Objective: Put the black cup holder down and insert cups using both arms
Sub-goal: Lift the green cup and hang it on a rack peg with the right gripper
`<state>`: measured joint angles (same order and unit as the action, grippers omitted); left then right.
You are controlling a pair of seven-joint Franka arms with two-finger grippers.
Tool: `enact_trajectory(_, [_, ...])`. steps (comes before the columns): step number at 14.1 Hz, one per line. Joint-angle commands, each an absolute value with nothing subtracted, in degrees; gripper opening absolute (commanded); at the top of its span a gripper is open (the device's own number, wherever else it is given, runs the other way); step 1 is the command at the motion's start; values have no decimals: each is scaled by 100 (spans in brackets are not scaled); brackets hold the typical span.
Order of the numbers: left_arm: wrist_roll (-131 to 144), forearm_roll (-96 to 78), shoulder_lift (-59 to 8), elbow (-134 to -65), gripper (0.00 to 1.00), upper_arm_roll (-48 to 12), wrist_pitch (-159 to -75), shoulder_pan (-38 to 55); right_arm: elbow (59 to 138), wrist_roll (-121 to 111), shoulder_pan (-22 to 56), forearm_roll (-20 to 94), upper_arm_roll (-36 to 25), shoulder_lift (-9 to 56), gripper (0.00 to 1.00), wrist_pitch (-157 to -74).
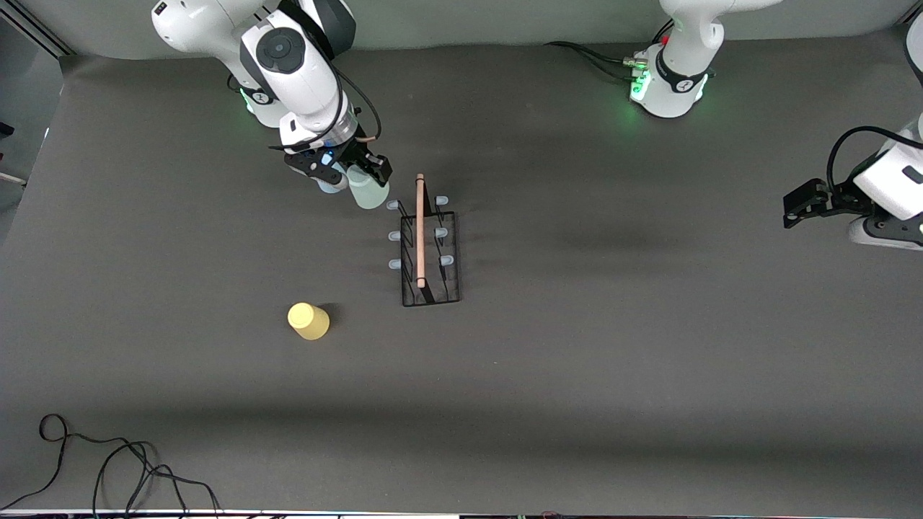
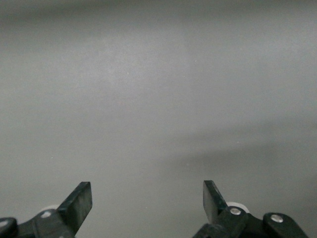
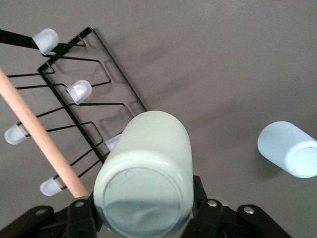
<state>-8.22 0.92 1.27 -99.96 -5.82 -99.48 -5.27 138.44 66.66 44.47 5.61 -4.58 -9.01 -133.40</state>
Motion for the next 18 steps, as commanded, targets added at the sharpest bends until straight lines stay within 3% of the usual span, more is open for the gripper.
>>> enact_trajectory(1, [-774, 158, 185, -9958, 100, -580, -9817, -475, 13694, 7021, 4570, 598, -510, -651, 0, -13657])
enact_trajectory(8, [-773, 158, 185, -9958, 100, -580, -9703, -483, 13315, 7277, 4790, 598, -510, 96, 0, -14009])
enact_trajectory(9, [-773, 158, 176, -9967, 100, -580, -9694, -483, 13315, 7277, 4790, 589, -510, 149, 30, -14018])
enact_trajectory(10, [-773, 158, 176, -9967, 100, -580, -9694, -483, 13315, 7277, 4790, 589, -510, 176, 82, -14036])
enact_trajectory(12, [-773, 158, 176, -9967, 100, -580, -9694, -483, 13307, 7277, 4781, 589, -519, 202, 97, -14036])
enact_trajectory(13, [-773, 158, 176, -9967, 100, -580, -9694, -483, 13289, 7277, 4773, 589, -519, 185, 100, -14036])
enact_trajectory(16, [-773, 158, 176, -9975, 100, -580, -9694, -483, 13070, 7155, 4729, 571, -571, 115, 100, -13879])
enact_trajectory(18, [-773, 158, 176, -9975, 100, -580, -9694, -483, 12615, 6823, 4702, 519, -850, 132, 100, -13170])
